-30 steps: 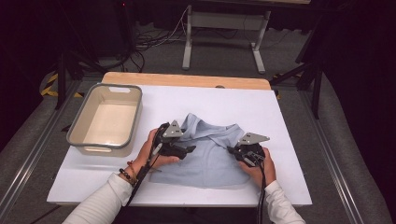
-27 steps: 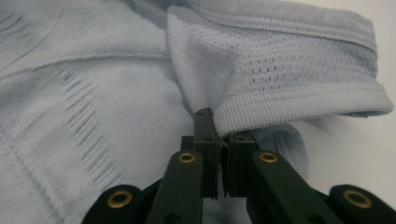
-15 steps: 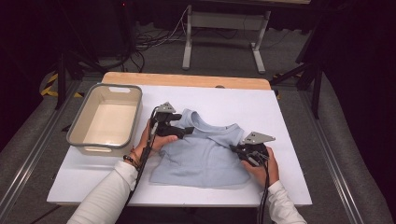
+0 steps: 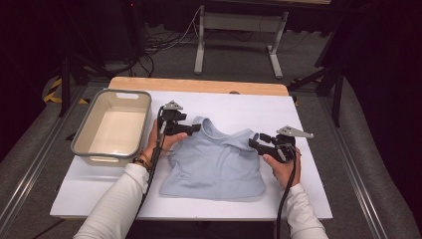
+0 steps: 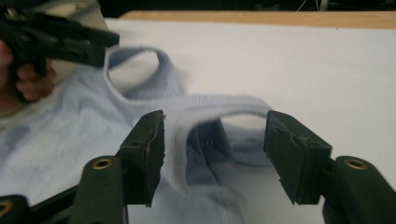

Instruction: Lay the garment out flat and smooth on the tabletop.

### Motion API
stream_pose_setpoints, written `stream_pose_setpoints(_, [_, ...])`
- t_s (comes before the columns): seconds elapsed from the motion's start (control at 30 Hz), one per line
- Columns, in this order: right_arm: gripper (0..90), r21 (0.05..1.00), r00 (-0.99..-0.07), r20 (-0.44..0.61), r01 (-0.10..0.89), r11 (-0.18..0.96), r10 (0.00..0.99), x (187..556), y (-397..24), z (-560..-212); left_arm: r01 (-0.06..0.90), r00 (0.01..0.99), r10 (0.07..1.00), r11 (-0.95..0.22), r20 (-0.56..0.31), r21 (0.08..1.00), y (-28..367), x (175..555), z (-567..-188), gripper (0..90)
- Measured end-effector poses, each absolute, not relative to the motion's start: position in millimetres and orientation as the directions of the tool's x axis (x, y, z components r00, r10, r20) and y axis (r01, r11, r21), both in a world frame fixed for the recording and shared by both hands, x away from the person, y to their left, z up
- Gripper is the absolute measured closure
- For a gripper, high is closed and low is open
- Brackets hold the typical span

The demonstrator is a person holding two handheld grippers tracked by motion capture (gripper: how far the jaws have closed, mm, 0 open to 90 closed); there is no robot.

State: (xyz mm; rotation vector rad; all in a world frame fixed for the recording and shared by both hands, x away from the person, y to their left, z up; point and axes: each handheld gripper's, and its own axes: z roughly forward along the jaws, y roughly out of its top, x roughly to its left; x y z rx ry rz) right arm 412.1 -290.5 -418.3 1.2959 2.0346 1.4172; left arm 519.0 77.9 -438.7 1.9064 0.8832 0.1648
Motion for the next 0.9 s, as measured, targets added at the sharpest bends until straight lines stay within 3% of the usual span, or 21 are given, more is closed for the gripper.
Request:
stream_pose_setpoints(0.2, [37.3, 0.802, -0.477, 0.291, 0.594, 0.06, 0.829, 430.3, -278.6, -423.5, 0.541, 0.695, 0.665, -0.235, -0.272, 0.808, 77.2, 532.8, -442.3, 23.3])
stream_pose_setpoints(0.27, [38.3, 0.787, -0.472, 0.318, 0.616, 0.049, 0.822, 434.3, -277.4, -426.5, 0.547, 0.697, 0.659, -0.235, -0.282, 0.804, 77.8, 534.4, -444.0, 30.0])
stream_pose_setpoints(0.33, [42.0, 0.736, -0.464, 0.375, 0.675, 0.046, 0.803, 445.6, -272.8, -434.1, 0.585, 0.695, 0.651, -0.263, -0.306, 0.768, 74.1, 538.6, -452.8, 29.9])
stream_pose_setpoints(0.47, [53.0, 0.756, -0.461, 0.37, 0.654, 0.027, 0.806, 452.0, -272.7, -431.9, 0.605, 0.703, 0.623, -0.268, -0.344, 0.75, 70.4, 541.5, -457.5, 31.8])
stream_pose_setpoints(0.6, [52.7, 0.764, -0.439, 0.382, 0.646, -0.01, 0.813, 458.8, -279.2, -429.2, 0.617, 0.718, 0.6, -0.316, -0.353, 0.72, 59.8, 544.5, -459.3, 35.0])
stream_pose_setpoints(0.7, [56.6, 0.762, -0.432, 0.404, 0.647, -0.035, 0.806, 463.4, -282.2, -429.6, 0.614, 0.728, 0.593, -0.34, -0.344, 0.713, 56.0, 545.9, -459.5, 45.0])
stream_pose_setpoints(0.9, [73.8, 0.792, -0.461, 0.357, 0.611, -0.001, 0.812, 466.6, -280.1, -429.9, 0.578, 0.759, 0.573, -0.377, -0.308, 0.724, 51.9, 545.5, -456.8, 79.9])
